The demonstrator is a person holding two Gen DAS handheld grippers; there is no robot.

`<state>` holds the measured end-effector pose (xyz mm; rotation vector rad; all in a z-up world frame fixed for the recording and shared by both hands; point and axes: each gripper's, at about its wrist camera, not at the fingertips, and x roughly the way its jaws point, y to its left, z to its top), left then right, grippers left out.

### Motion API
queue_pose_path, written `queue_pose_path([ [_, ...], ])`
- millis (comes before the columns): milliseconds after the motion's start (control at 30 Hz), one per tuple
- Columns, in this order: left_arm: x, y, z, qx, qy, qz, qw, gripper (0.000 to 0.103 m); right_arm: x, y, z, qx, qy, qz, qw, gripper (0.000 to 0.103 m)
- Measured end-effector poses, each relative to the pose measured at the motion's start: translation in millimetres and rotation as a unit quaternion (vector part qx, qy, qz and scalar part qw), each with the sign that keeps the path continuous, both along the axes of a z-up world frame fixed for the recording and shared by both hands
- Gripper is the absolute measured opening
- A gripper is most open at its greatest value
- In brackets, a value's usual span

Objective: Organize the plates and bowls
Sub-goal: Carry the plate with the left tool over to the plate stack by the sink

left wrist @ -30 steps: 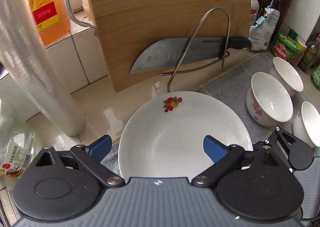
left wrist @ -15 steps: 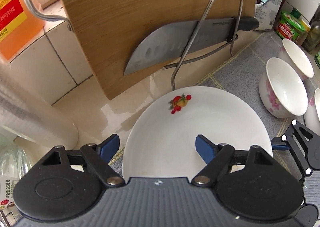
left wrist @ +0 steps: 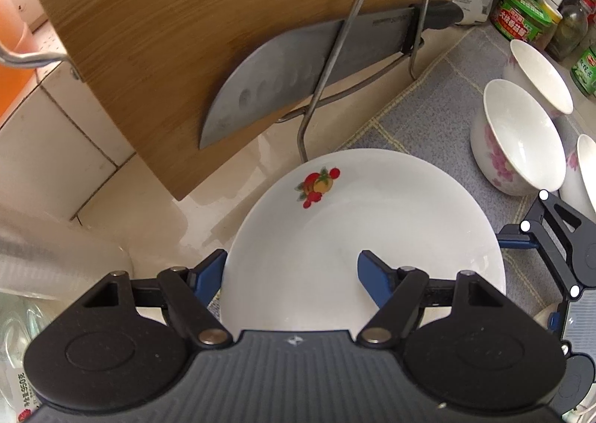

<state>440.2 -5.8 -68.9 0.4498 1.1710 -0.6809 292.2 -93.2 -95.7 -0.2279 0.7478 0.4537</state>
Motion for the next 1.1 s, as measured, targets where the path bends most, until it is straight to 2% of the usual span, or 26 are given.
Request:
queue_pose_path([
  [600,3.7,-4.8,-1.4,0.023,0.047,-0.058,0.9969,0.074,-0.9,-1.0,1.0,-0.004,-0.006,0.009,1.0,0.103],
  [833,11.5,1.1,-2.6,0.002,0.07,-0.059,0.9958,0.075,-4.0,-4.6,0.5,-0.003,-0.008,0.017,1.0,0.103],
  [1100,12.5,1.3,-4.5,-0.005,0.077,-0.06,0.9952,0.075,-4.4,-3.8,0.8,-0.002,-0.008,0.015,1.0,0.103],
])
